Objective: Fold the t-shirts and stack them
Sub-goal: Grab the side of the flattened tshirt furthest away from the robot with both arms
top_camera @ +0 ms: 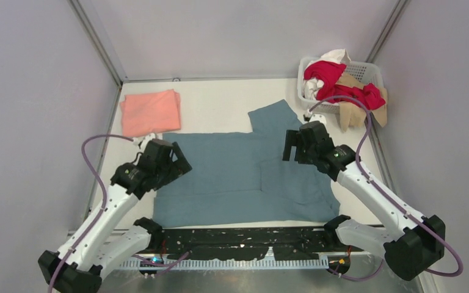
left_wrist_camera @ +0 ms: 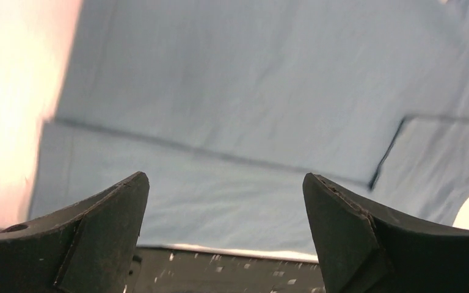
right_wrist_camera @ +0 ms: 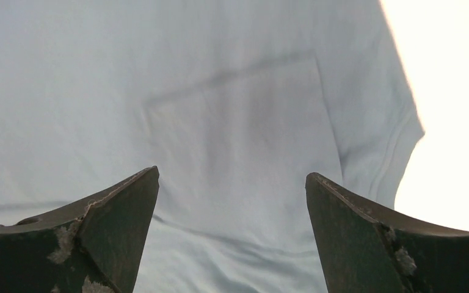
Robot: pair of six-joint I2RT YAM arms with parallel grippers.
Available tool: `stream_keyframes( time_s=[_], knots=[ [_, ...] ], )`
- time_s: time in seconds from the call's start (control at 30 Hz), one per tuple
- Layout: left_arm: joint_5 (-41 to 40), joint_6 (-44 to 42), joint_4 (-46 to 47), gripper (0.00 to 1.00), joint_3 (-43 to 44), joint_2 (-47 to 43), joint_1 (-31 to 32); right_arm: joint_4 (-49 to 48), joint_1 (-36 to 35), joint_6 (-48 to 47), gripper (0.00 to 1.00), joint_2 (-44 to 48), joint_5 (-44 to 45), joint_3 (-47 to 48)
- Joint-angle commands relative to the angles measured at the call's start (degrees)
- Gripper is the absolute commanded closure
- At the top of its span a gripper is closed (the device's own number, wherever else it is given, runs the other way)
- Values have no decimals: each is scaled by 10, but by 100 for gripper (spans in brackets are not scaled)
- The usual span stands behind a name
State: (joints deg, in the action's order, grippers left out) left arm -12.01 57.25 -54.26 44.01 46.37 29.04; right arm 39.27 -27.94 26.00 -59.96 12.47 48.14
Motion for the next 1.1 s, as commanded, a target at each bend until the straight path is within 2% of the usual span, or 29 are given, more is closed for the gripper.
stream_keyframes(
  time_s=[0.0, 0.1, 0.27, 0.37, 0.47, 0.6, 0.67, 0.8, 0.87, 0.93, 1.07],
  knots=[
    [-44, -114, 66, 1, 97, 107, -95, -137, 11, -21, 5, -65, 59, 85],
    [7, -150, 121, 1, 153, 223, -195, -150, 40, -43, 5, -148, 45, 194],
    [69, -162, 168, 1, 255, 407, -266, -171, 91, -61, 5, -301, -21, 334],
    [70, -161, 199, 1, 298, 512, -287, -183, 114, -57, 5, -362, -84, 364],
    [116, -165, 247, 1, 324, 579, -329, -189, 129, -59, 5, -388, -110, 379],
    [112, -180, 273, 1, 353, 624, -334, -193, 141, -57, 5, -404, -108, 378],
    [117, -190, 280, 7, 358, 634, -336, -192, 147, -54, 5, -405, -108, 375],
    [141, -195, 257, 7, 382, 650, -343, -198, 160, -44, 5, -393, -100, 361],
    [129, -197, 226, 21, 404, 664, -343, -199, 164, -41, 5, -388, -97, 356],
    [126, -199, 203, 26, 421, 675, -343, -200, 167, -39, 5, -384, -94, 352],
    [93, -189, 190, 24, 408, 666, -337, -205, 169, -38, 5, -376, -92, 340]
  ],
)
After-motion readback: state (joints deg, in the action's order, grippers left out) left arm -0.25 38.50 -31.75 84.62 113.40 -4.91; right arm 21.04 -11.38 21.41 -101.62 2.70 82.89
